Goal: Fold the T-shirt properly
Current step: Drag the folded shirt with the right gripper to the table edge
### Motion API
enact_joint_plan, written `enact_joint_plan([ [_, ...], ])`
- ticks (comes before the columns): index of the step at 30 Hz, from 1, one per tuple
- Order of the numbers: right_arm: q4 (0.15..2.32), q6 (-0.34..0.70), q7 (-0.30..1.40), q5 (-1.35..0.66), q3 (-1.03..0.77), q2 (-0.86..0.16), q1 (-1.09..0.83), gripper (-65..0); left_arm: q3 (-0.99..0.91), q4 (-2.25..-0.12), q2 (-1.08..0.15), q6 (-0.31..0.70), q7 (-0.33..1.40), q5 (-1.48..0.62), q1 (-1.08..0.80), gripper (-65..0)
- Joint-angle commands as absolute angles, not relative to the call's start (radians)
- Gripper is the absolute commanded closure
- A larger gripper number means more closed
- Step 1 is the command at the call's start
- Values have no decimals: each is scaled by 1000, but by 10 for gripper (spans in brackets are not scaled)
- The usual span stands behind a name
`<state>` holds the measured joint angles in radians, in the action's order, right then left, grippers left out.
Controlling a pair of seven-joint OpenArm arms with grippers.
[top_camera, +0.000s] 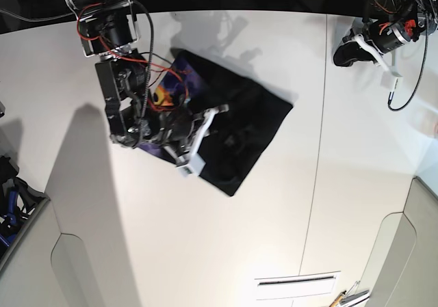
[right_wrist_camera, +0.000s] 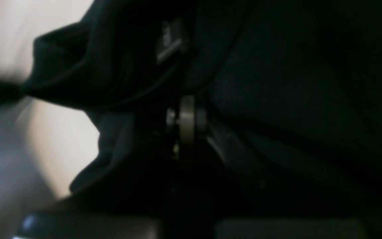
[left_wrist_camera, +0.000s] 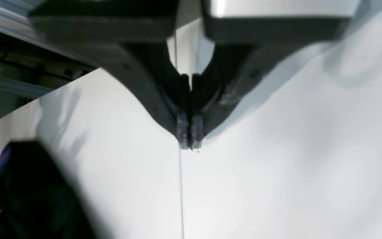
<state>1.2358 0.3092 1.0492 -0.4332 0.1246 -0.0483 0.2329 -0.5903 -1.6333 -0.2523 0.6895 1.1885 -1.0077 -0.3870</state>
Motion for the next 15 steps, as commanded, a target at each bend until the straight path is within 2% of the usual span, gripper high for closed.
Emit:
enact_joint_plan([
  [1,1227,258,1103,-337,69,-64,226,0,-595,-1646,-266,698,1177,-1032,-385,0],
  [10,1235,236,1088,-342,-441,-70,153,0,-595,-1646,-266,698,1177,-1056,-385,0],
  [15,1252,267,1069,-401,-634,-113,98,0,-595,-1646,-266,698,1177,-1058,-383,0],
])
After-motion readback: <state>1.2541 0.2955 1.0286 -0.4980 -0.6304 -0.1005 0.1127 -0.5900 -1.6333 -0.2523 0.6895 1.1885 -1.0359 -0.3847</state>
